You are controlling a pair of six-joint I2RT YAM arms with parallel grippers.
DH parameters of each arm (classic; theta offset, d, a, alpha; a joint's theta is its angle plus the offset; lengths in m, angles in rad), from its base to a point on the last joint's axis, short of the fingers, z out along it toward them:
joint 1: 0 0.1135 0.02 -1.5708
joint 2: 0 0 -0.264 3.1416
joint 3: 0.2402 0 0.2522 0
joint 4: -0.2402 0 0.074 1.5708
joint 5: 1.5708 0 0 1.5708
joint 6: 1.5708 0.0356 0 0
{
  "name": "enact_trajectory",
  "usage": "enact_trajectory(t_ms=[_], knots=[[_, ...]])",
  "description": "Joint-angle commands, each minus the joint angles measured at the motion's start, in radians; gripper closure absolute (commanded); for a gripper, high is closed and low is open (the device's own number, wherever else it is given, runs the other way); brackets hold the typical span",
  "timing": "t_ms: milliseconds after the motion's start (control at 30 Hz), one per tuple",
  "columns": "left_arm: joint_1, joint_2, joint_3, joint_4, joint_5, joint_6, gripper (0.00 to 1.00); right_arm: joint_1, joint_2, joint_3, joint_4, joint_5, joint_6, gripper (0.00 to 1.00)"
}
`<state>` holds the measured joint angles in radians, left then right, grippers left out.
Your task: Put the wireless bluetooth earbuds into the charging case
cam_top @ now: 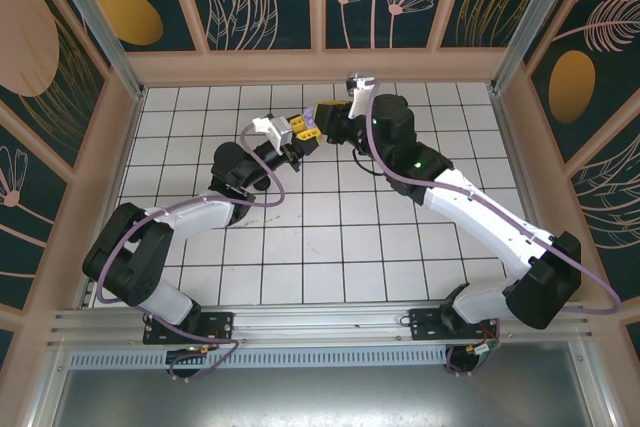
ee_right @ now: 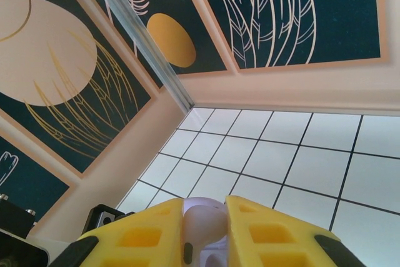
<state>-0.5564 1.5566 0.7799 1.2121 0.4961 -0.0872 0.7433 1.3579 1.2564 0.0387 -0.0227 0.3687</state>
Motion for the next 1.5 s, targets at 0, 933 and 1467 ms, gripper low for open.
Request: enact_trajectory(t_ms=[0, 933, 1467], knots=[[-0.007, -0.043, 0.021, 0.038, 0.033, 0.01, 0.95, 0.007, 0.017, 0.025, 0.02, 0.01, -0.023, 0.78], [-0.007, -0.067, 0.032, 0.069, 0.027, -0.025, 0.94, 0.045, 0.036, -0.055, -0.058, 0.016, -0.122, 0.79], [-0.007, -0.055, 0.044, 0.056, 0.024, -0.029, 0.93, 0.071, 0.07, -0.028, -0.136, 0.015, -0.147, 0.79]])
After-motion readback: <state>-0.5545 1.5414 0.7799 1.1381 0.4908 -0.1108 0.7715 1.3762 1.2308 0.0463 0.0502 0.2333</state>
